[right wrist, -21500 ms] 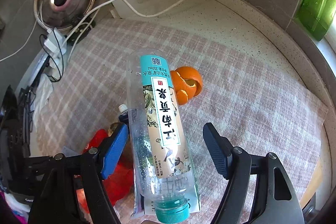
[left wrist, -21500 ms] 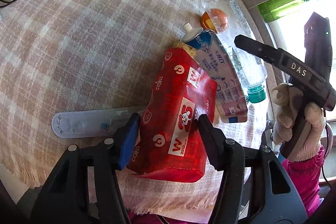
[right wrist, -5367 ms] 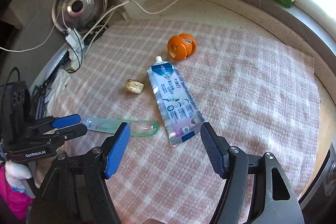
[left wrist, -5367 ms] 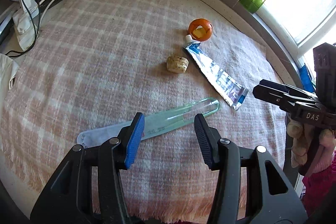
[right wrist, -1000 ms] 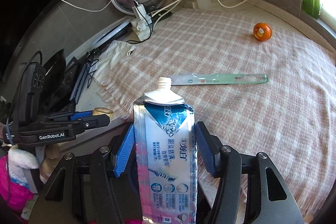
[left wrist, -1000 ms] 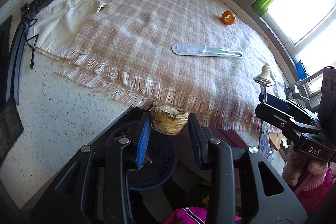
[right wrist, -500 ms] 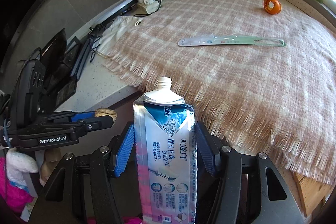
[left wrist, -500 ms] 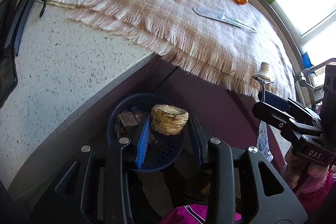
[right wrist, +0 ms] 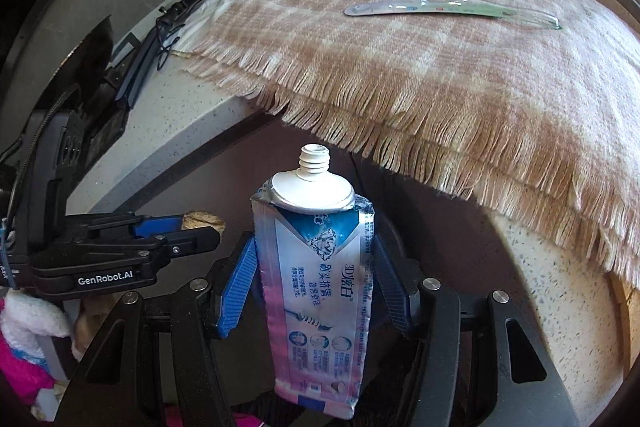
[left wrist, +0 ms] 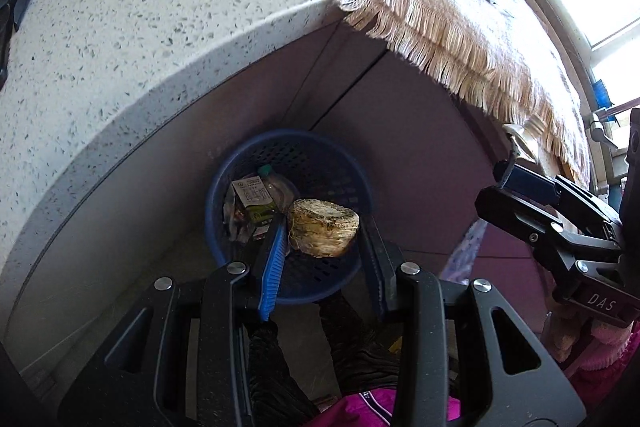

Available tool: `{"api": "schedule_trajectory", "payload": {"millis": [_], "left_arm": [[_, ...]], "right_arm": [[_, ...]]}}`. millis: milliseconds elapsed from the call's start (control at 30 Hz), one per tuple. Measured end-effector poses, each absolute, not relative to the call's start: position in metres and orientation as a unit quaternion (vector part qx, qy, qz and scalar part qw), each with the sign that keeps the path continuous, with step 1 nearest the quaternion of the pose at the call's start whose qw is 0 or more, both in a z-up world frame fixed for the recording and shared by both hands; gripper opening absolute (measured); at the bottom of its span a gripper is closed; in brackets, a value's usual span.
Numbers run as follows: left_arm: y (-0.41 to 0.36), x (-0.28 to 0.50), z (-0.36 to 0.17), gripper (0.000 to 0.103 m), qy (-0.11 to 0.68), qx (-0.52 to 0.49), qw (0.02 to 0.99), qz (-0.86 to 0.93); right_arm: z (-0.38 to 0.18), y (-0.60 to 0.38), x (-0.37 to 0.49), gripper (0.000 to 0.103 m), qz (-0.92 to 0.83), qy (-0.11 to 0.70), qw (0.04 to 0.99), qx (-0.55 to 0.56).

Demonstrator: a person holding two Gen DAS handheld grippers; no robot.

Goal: Collect trash
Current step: 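Open both tools to drop the lump and tube into the wastebasket, then raise both tools back over the counter toward the remaining items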

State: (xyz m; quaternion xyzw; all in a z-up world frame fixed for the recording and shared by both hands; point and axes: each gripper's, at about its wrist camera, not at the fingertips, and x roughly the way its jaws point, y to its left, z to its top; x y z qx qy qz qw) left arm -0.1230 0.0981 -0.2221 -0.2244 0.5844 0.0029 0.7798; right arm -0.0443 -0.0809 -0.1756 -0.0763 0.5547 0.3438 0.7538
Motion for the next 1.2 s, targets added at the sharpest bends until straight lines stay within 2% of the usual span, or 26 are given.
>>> {"api": "schedule_trajectory", "payload": {"millis": [233, 367, 533, 567, 600, 667, 1200], "left_arm": [[0.094, -0.121, -0.247, 0.036, 0.597, -0.218, 0.772, 0.009], [0.093, -0.121, -0.26, 0.036, 0.603, -0.215, 0.768, 0.013], [0.093, -0.12, -0.274, 0.036, 0.606, -0.215, 0.766, 0.015], [0.093, -0.119, -0.277, 0.039, 0.607, -0.214, 0.765, 0.017], [0.093, -0.118, -0.279, 0.046, 0.61, -0.214, 0.762, 0.02], [0.09, -0.117, -0.279, 0.05, 0.609, -0.215, 0.763, 0.023], [0.091, -0.121, -0.249, 0.05, 0.593, -0.204, 0.778, 0.035]], "right_arm": [[-0.204, -0.069, -0.052, 0.057, 0.338, 0.56, 0.748, -0.111], [-0.22, -0.064, -0.051, 0.045, 0.334, 0.569, 0.741, -0.123], [-0.238, -0.06, -0.047, 0.046, 0.325, 0.585, 0.732, -0.132], [-0.24, -0.06, -0.047, 0.046, 0.323, 0.587, 0.731, -0.131], [-0.242, -0.059, -0.046, 0.046, 0.322, 0.589, 0.729, -0.129], [-0.242, -0.06, -0.046, 0.046, 0.32, 0.592, 0.729, -0.126], [-0.213, -0.075, -0.042, 0.046, 0.33, 0.586, 0.731, -0.113]]}}
